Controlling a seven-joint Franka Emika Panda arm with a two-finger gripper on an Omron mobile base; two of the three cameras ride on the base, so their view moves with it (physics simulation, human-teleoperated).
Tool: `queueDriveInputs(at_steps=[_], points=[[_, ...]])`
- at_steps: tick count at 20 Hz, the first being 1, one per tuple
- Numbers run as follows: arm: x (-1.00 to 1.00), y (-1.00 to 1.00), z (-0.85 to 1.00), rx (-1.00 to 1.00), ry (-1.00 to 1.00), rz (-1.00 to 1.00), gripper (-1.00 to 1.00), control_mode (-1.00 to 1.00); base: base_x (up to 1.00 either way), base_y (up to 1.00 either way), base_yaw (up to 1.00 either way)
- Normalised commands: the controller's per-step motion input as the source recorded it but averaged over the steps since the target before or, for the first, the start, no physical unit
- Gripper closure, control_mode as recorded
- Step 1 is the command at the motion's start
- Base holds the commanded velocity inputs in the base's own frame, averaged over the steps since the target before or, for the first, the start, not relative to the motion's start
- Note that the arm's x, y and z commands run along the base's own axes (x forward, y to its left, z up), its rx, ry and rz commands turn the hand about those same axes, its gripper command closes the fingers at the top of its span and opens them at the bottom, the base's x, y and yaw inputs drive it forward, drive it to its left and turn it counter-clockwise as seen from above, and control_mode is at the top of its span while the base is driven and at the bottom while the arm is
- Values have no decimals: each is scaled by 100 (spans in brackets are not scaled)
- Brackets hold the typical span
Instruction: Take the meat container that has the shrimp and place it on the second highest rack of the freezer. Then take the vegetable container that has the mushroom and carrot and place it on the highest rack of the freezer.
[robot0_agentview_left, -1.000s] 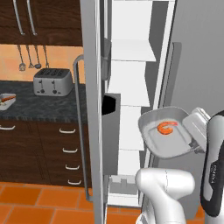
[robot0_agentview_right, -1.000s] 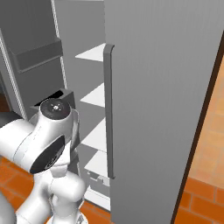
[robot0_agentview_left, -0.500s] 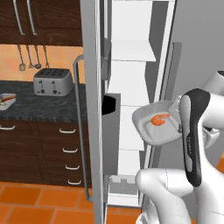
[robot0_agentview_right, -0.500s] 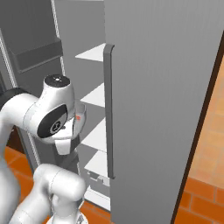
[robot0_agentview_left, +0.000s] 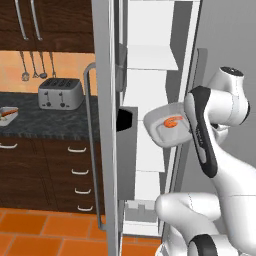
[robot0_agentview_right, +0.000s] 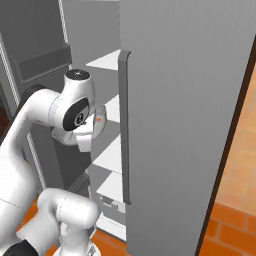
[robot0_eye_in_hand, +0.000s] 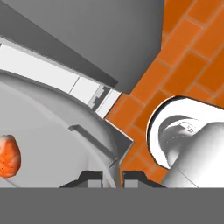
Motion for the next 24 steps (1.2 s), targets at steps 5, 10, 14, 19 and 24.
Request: queueDriveInputs(at_steps=[5,10,14,19,24], points=[[69,1,0,-3,0,-6,100,-100,0,0,0],[58,3,-6,-2,-1,-11,100,-100,0,0,0],[47,15,-17,-2,-1,-11,100,-100,0,0,0],[45,22,-19,-2,-7,-10,100,-100,0,0,0],[46,2,-5,0,-5,-5,100,-100,0,0,0]])
